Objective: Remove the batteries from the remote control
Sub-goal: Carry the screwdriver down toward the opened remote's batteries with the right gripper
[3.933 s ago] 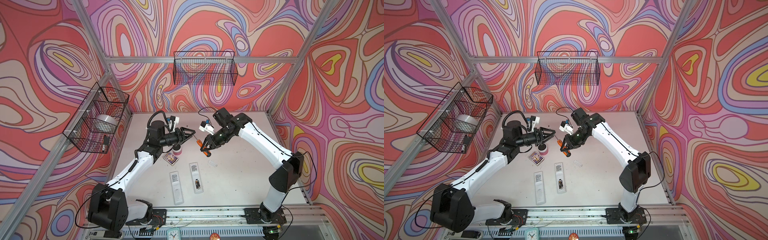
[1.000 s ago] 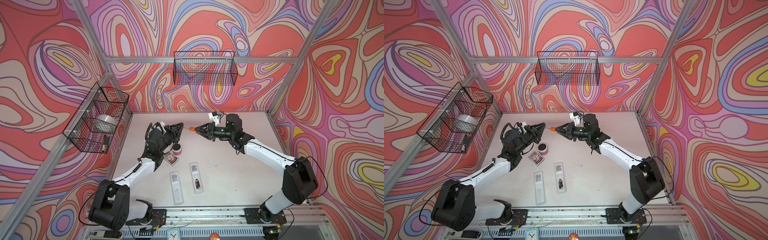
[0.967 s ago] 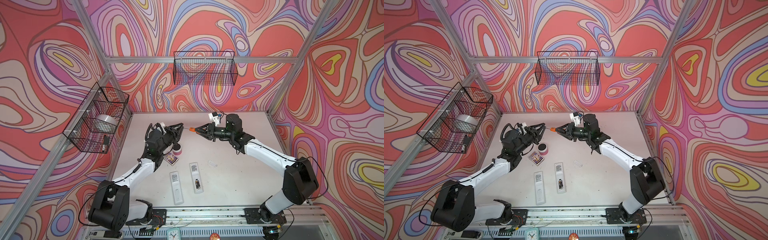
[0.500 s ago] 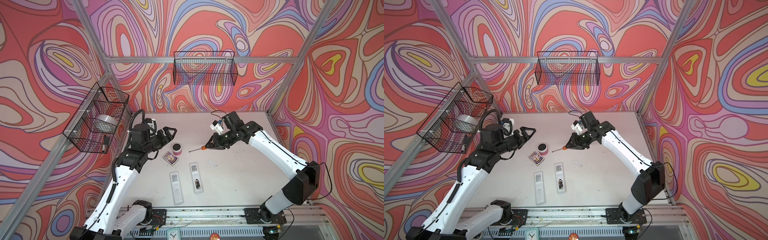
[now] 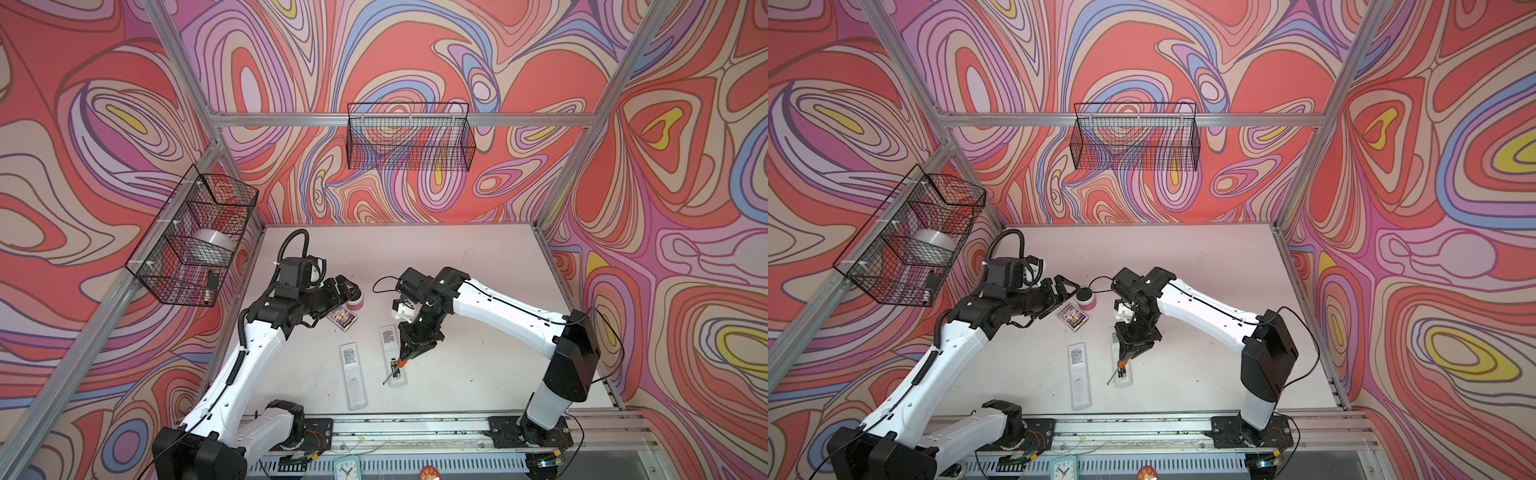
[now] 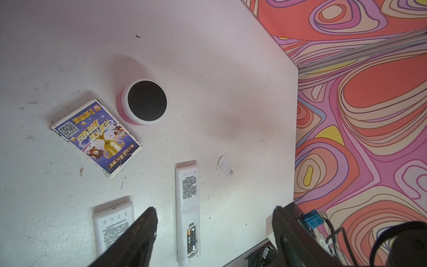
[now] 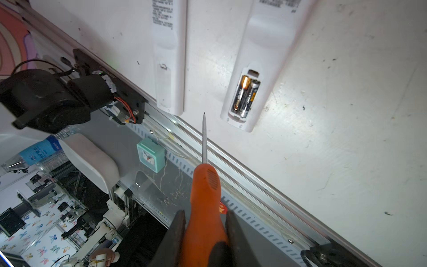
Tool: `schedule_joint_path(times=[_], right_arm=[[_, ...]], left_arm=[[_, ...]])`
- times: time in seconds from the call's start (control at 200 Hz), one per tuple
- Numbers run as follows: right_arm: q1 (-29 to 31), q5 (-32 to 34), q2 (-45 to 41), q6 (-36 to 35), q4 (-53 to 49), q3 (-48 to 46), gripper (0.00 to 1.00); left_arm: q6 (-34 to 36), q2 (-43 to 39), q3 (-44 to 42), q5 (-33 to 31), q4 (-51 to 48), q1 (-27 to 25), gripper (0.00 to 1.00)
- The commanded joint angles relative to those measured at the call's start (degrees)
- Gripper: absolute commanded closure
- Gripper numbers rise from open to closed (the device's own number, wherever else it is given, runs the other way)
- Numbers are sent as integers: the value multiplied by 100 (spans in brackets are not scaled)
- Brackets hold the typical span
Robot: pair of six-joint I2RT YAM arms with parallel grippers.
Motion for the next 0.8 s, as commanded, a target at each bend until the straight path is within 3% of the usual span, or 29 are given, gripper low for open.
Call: schedule_joint_path(times=[0.0, 0.396, 0.536, 0.676, 0.796], right_arm=[[-1, 558, 88, -79, -398, 158, 99], [-11, 1405, 559, -169, -749, 737, 99], [-20, 996, 520, -308, -631, 804, 99], [-77, 625, 422, -213, -377, 772, 99], [-308, 167, 163, -171, -143, 598, 99]], left_arm=[[106, 67, -85, 190, -146, 11, 19], [62, 141, -325, 388, -56, 1, 19], [157, 218, -502, 719, -18, -62, 20], [1245, 591, -253, 1181, -665, -347, 20], [2619, 727, 175, 826, -1572, -718, 20]])
